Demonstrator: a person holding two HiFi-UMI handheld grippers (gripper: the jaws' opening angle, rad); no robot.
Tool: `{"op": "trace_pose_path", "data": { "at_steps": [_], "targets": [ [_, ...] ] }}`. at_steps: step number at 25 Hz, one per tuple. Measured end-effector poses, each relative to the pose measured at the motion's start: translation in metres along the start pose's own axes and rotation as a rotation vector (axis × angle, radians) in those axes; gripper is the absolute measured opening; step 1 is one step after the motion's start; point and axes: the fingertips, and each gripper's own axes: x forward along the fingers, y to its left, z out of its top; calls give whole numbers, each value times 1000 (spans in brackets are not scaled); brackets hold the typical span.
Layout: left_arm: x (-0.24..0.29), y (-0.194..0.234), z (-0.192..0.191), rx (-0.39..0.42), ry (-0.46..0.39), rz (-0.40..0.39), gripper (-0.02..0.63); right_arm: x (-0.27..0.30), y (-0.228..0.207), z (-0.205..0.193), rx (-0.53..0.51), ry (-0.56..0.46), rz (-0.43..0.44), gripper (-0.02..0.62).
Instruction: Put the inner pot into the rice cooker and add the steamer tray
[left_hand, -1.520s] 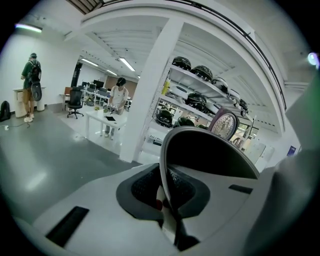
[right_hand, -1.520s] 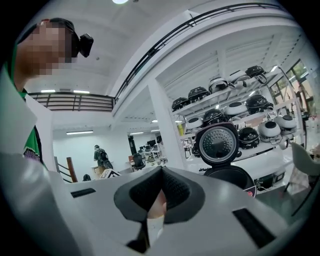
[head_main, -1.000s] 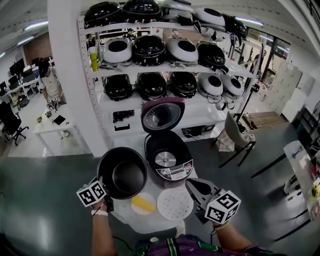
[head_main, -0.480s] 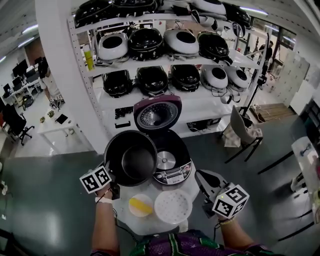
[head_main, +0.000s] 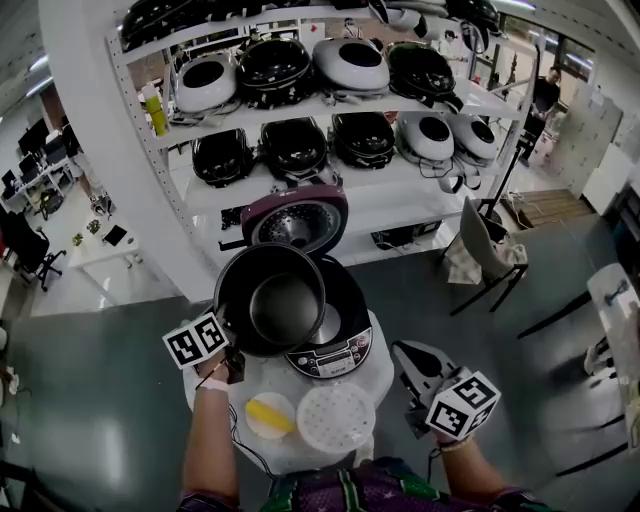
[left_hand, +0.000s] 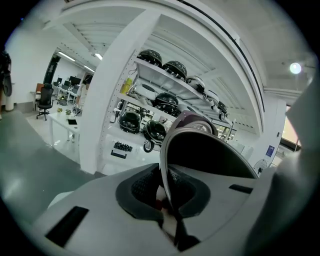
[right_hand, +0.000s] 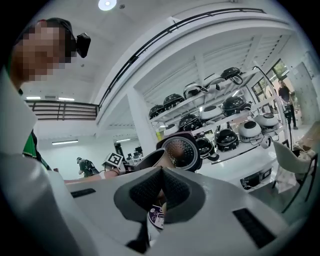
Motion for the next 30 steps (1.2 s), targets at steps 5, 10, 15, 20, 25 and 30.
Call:
{"op": "trace_pose_path", "data": {
  "at_steps": [5, 10, 15, 20, 25, 30],
  "targets": [
    [32, -14, -11, 21, 39, 1, 31, 2, -22, -8, 26, 12, -11, 5],
    [55, -26, -19, 26, 67, 2, 31, 1, -33, -13, 40, 25, -13, 5],
    [78, -39, -29, 46, 98, -5, 31, -5, -44, -19, 58, 28, -32, 5],
    [96, -44, -42, 70, 136, 5, 31, -12, -52, -18, 63, 34, -52, 5],
    [106, -46, -54, 101, 165, 29, 31, -19, -61, -20, 73, 43, -71, 5],
    [117, -46, -66, 99, 188, 34, 32, -18, -69, -19, 75, 50, -76, 5]
  ]
}}
